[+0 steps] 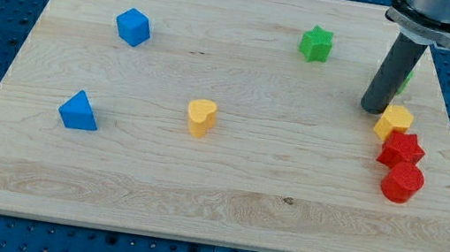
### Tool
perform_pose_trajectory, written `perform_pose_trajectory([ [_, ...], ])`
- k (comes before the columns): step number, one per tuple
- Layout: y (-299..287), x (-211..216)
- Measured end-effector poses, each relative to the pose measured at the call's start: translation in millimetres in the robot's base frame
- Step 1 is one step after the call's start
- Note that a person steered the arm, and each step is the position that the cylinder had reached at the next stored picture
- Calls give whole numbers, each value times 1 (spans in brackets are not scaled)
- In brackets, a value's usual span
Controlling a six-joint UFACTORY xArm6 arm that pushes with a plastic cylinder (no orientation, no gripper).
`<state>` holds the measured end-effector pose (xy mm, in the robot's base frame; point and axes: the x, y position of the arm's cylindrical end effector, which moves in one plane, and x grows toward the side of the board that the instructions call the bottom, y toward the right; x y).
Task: Slightly push the green circle to the left
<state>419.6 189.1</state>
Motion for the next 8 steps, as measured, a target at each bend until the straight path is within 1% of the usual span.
perform_pose_trajectory([
  [1, 0, 19],
  [2, -5, 16],
  [3, -14, -15],
  [6, -3, -18],
  [8, 67, -13],
])
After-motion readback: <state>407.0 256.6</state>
